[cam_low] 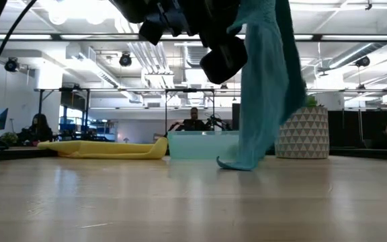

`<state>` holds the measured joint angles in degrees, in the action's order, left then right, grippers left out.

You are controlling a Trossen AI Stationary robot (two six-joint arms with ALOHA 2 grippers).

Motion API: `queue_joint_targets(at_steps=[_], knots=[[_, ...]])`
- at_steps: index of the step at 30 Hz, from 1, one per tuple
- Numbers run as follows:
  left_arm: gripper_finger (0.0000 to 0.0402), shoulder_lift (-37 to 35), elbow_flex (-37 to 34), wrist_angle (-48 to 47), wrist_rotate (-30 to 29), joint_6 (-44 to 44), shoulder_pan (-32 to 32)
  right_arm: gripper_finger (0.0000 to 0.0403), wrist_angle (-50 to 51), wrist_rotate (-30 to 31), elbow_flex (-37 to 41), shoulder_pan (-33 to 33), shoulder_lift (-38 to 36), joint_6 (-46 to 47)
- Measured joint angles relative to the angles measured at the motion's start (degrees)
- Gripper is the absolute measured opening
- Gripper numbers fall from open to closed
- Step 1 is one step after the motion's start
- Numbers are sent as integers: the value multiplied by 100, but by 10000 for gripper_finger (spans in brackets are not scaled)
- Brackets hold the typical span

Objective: Fold microfiber towels
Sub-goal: Fold the blue microfiber cloth

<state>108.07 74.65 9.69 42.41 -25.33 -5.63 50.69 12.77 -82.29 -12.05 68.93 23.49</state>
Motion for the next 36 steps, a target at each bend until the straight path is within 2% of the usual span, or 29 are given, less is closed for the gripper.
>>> queue_joint_targets(at_steps=[4,8,12,18,21,24,27,31,36], knots=[[9,-22,0,2,-86,14,0,9,129,86,-2,0,-21,87],[1,-99,0,-332,-247,44,-7,9,267,99,-2,0,-43,220],[0,-467,0,-1450,-438,327,-10,9,560,88,-2,-19,-78,362],[0,-1534,16,-3540,-1708,814,-125,9,926,81,37,-326,-107,727],[0,-2077,9,-4024,-2335,771,-298,9,869,81,178,-656,-79,1073],[0,-2500,9,-4303,-2528,618,-566,9,830,81,439,-1155,-48,1655],[0,-2726,-6,-4371,-2584,208,-939,9,380,93,811,-1787,-50,2387],[0,-2765,-12,-4356,-2599,-323,-1581,9,-859,371,1359,-2664,-46,3408],[0,-2608,-18,-4230,-2606,-1112,-2236,9,-2432,500,1872,-3303,148,4589]])
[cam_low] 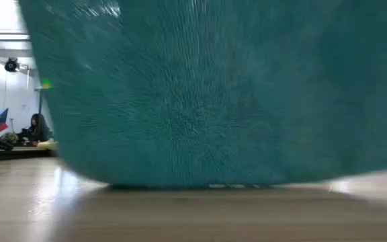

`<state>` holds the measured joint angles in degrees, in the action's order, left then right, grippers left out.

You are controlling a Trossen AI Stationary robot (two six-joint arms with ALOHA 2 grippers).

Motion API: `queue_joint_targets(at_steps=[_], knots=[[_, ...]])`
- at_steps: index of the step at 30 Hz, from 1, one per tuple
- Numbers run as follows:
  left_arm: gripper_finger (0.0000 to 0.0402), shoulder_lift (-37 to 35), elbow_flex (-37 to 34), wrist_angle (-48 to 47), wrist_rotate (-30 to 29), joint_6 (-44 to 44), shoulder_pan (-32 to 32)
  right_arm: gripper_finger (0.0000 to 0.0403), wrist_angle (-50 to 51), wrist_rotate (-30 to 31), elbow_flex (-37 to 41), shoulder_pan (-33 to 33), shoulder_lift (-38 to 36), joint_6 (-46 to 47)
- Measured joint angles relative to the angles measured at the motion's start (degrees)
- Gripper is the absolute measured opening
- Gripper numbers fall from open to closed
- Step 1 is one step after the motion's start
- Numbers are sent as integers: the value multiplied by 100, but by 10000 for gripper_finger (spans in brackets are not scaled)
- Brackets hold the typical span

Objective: Fold microfiber towels
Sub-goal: Fold the blue microfiber cloth

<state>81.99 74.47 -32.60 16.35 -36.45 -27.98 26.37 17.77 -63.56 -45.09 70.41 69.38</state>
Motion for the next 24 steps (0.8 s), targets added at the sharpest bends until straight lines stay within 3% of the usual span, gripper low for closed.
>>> queue_joint_targets(at_steps=[7,11,17,24], knots=[[0,-38,-1,121,-361,-36,-131,9,-195,4,-171,-46,523,254],[0,-3,-59,-86,-958,360,-25,9,188,-61,-101,102,618,316],[0,5,-525,-103,-2044,564,201,9,1036,-79,233,358,561,544],[0,172,-1150,-4,-2356,593,622,9,1226,-65,690,892,501,138]])
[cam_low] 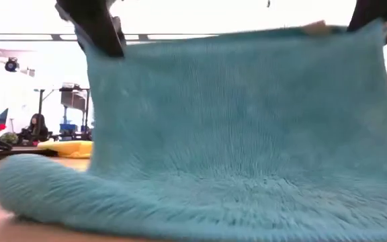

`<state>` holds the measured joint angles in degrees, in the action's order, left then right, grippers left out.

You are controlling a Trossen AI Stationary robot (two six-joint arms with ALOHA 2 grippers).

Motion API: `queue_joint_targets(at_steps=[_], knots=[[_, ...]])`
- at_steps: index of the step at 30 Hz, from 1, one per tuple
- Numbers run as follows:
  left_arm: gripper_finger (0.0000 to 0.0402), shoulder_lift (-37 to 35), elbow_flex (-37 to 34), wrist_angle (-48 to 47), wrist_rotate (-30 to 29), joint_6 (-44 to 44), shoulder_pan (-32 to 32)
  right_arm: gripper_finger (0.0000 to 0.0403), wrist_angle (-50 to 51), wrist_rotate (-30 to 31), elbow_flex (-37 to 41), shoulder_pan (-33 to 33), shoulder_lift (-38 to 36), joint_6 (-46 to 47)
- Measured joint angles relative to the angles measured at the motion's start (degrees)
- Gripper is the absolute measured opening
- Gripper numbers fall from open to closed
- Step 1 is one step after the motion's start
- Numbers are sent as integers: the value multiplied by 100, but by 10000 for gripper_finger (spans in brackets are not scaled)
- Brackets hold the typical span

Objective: Fold microfiber towels
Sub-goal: Fold the blue microfiber cloth

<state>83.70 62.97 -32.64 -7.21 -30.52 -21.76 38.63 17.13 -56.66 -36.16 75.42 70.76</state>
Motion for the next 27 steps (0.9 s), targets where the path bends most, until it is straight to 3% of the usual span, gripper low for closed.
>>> queue_joint_targets(at_steps=[9,14,27], knots=[[0,490,-524,1211,-94,658,575,9,-28,-59,541,780,2,-642],[0,798,-522,1270,-379,990,930,9,-43,-61,838,1134,3,-747],[0,1443,-533,1432,-403,1302,1581,9,-449,-69,1476,2002,48,-1539]])
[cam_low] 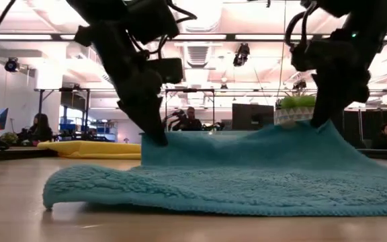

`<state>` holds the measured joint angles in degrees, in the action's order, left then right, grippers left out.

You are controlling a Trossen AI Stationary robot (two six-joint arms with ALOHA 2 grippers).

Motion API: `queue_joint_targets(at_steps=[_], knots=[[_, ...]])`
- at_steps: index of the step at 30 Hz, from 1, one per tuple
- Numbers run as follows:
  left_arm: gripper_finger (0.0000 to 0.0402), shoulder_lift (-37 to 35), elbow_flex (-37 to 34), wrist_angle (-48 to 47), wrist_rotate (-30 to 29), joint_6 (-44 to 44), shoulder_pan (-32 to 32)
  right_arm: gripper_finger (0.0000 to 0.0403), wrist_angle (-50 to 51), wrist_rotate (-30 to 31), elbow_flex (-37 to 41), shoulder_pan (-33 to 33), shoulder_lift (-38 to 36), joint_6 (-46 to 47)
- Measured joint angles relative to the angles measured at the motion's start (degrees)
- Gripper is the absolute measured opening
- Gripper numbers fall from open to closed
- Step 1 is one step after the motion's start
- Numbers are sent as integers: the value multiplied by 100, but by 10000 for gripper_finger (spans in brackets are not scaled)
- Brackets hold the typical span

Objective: Fold microfiber towels
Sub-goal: Fold the blue microfiber cloth

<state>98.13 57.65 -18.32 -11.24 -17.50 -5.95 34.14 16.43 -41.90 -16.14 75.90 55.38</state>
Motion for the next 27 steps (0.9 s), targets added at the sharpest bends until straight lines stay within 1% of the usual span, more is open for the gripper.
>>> queue_joint_targets(at_steps=[3,9,13,17,24,25,27], knots=[[0,11,0,-13,1,38,96,9,-167,-14,32,162,-1,-159],[0,10,1,32,-5,31,321,9,-150,-19,79,507,31,-394],[8,8,0,31,-5,169,509,23,-120,-18,213,796,28,-402],[46,8,1,26,-3,331,751,49,-89,41,285,1080,28,-474],[135,-116,0,-72,38,296,1293,96,-27,553,225,1388,-179,-626],[145,-175,0,-104,139,285,1361,101,-14,574,218,1409,-249,-627],[159,-332,0,-91,562,272,1474,108,1,593,218,1413,-424,-630]])
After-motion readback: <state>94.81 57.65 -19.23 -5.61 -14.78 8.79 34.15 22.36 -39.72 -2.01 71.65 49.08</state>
